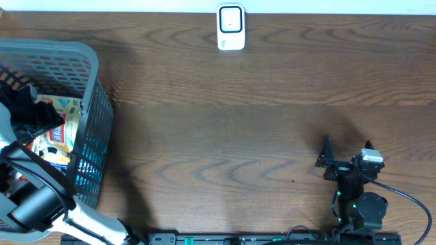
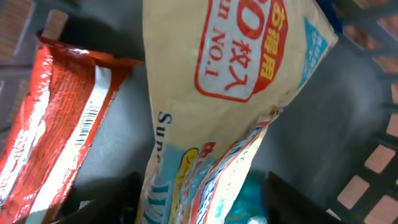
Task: Scan the item barcode
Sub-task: 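Grasp the yellow snack bag with the left gripper and lift it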
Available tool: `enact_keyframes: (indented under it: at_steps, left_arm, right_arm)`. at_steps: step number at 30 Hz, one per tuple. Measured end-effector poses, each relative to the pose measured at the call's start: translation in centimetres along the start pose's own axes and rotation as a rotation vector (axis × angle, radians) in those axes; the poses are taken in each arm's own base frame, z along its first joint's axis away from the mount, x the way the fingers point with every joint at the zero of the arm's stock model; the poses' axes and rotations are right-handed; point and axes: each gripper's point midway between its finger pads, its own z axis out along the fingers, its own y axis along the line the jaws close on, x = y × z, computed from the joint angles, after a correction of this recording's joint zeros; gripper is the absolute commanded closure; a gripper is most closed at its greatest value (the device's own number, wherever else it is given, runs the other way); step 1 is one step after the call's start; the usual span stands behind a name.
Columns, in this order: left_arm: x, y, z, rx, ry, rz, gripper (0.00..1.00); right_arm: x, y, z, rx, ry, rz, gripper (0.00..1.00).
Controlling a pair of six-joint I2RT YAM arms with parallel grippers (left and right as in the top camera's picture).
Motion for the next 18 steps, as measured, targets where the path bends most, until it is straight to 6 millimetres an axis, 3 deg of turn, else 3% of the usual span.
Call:
enact_keyframes:
  at_steps: [1, 3, 6, 7, 12, 14, 18]
  left_arm:
    - [0.0, -0.1, 0.0, 0.004, 0.002, -0.001, 0.37]
    - [0.1, -0.2, 0.0, 0.009, 0.004, -0.001, 0.1]
    - [0.5, -0.3, 0.5, 0.018, 0.012, -0.004, 0.09]
    - [0.7, -0.3, 0.8, 0.02, 0.017, -0.006, 0.15]
    - [1.5, -0.3, 1.6, 0.025, 0.039, -0.015, 0.72]
    - [1.5, -0.3, 1.6, 0.029, 0.037, -0.016, 0.9]
    - [1.5, -0.6, 1.5, 0.044, 0.036, -0.025, 0.93]
  right_arm:
    - [0.0, 0.0, 0.0, 0.0, 0.0, 0.0, 0.01]
    - [0.0, 0.0, 0.0, 0.0, 0.0, 0.0, 0.01]
    - [0.0, 0.0, 0.0, 0.0, 0.0, 0.0, 0.01]
    - [0.0, 0.0, 0.0, 0.0, 0.0, 0.0, 0.01]
    - [0.0, 0.0, 0.0, 0.0, 0.0, 0.0, 0.01]
    - [0.0, 0.0, 0.0, 0.0, 0.0, 0.0, 0.01]
    - [0.0, 0.0, 0.0, 0.0, 0.0, 0.0, 0.01]
